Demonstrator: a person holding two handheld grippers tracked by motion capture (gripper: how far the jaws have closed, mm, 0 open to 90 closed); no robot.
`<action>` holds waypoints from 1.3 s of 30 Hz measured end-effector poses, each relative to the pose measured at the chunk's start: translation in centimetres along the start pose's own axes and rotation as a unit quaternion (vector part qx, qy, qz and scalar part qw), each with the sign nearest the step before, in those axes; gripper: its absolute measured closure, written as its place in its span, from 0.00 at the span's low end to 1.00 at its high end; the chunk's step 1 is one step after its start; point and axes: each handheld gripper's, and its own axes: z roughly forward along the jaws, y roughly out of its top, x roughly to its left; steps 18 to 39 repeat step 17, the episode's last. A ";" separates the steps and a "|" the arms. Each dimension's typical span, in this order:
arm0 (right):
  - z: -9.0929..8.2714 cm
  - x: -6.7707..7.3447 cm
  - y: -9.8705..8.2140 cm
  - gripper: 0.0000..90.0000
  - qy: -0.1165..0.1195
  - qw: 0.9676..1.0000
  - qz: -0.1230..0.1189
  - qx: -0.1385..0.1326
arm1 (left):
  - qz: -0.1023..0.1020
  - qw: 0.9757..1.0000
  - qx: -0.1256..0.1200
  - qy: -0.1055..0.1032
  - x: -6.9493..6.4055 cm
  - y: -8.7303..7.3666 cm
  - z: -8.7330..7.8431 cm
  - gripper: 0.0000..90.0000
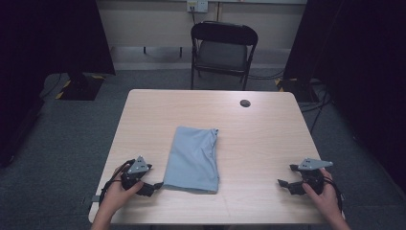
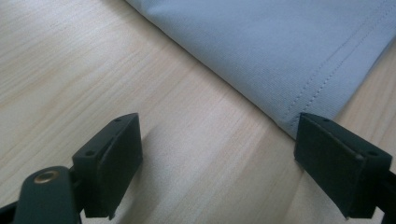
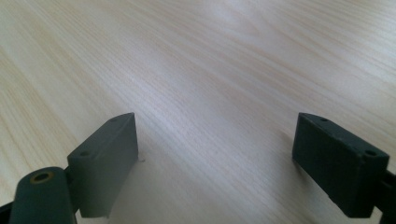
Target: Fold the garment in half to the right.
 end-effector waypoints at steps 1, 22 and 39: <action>-0.1 0.0 -0.1 0.15 -0.001 1.000 0.002 0.000 | 0.000 1.000 0.000 0.001 0.0 0.0 0.0 0.17; -0.3 -0.1 -0.3 0.15 0.000 1.000 0.000 -0.001 | 0.000 1.000 0.001 0.001 -0.1 0.0 -0.1 0.17; -0.3 -0.1 -0.3 0.15 0.000 1.000 0.000 -0.001 | 0.000 1.000 0.001 0.001 -0.1 0.0 -0.1 0.17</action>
